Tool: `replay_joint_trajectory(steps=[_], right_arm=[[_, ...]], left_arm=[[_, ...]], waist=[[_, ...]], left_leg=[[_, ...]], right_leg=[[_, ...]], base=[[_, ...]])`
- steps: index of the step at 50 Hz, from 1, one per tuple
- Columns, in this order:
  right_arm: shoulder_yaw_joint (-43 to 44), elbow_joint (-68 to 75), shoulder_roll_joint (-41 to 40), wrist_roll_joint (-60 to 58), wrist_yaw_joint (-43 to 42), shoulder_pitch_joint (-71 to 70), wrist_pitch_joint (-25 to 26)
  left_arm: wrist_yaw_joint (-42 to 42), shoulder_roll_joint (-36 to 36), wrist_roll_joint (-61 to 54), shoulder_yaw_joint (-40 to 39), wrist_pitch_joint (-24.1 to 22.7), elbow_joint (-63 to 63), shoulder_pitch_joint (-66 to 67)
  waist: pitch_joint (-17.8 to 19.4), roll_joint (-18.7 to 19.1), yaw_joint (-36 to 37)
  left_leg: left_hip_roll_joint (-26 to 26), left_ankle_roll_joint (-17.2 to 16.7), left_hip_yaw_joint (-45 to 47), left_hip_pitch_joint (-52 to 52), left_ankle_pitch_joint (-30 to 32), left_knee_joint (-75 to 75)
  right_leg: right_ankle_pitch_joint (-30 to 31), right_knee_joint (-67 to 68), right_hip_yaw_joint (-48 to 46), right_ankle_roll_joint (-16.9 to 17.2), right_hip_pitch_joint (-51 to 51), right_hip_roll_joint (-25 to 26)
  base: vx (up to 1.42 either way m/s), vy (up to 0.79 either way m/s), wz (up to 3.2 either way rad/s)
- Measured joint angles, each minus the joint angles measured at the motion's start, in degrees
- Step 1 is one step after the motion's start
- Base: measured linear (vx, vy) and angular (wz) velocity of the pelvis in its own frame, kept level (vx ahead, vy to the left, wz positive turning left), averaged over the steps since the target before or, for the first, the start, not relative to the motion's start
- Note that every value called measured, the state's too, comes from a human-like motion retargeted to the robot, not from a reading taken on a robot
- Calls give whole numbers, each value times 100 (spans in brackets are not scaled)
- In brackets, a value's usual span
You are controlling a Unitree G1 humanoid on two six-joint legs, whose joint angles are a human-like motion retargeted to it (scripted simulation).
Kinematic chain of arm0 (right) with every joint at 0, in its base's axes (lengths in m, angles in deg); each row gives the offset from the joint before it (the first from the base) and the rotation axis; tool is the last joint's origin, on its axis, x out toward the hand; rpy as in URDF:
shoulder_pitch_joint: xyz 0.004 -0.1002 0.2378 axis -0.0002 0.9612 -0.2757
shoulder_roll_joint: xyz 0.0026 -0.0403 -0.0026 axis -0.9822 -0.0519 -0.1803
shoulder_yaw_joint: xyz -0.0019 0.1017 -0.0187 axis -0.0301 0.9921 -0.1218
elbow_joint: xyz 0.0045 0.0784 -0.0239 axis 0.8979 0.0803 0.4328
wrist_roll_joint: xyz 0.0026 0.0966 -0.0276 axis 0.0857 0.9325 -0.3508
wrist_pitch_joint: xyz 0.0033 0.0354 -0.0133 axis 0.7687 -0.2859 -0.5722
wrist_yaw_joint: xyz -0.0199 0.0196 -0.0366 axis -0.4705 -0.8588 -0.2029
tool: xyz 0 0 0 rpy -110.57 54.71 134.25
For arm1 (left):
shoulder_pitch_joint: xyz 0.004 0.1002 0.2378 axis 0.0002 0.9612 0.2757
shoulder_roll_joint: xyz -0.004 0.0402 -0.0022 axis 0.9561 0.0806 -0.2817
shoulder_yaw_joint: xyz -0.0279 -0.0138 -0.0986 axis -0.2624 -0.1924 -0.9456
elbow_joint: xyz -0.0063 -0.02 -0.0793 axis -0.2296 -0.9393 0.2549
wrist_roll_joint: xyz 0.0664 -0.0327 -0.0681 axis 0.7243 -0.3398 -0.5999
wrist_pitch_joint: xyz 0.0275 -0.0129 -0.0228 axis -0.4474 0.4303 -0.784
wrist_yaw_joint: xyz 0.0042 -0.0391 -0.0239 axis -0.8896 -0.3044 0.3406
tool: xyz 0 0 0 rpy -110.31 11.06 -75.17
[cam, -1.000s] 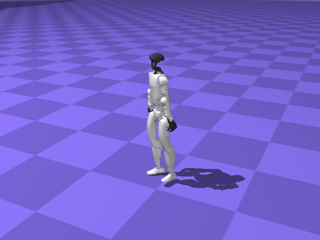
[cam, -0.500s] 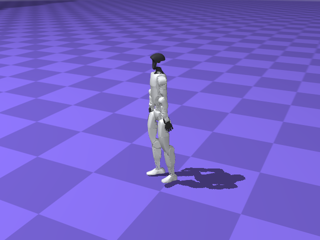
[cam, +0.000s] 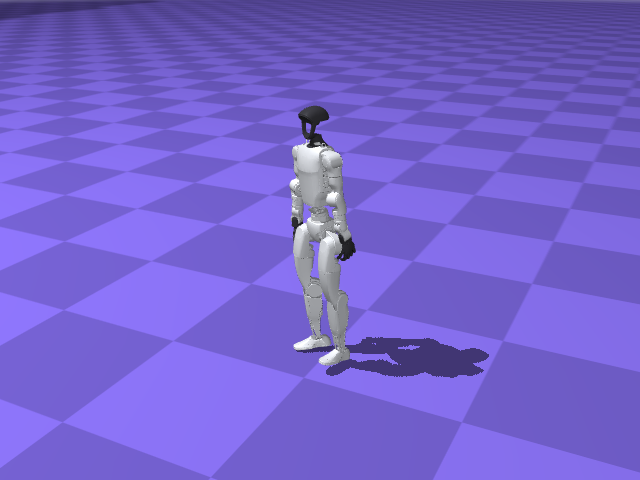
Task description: In place motions
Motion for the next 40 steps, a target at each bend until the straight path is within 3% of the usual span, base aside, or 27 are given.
replay_joint_trajectory(steps=[22,33,40], right_arm=[[49,-88,72,-136,14,-142,-46],[-110,-119,-31,-271,91,-340,-32],[-225,-141,-111,-289,152,-487,0]], left_arm=[[0,179,14,130,76,-371,-49],[56,130,13,309,81,-485,-59],[56,93,210,578,118,-489,-11]], waist=[[-96,-111,48],[-179,-30,-559],[-218,73,-1075]], left_leg=[[-75,-7,4,-23,-52,-29],[162,-32,838,336,-354,-72],[381,-149,1979,693,-674,-27]], right_leg=[[83,-63,-83,6,-14,-90],[270,92,887,-103,-512,144],[537,122,1741,-150,-898,464]], base=[[2,-1,4],[14,-20,-91],[9,-26,-152]])
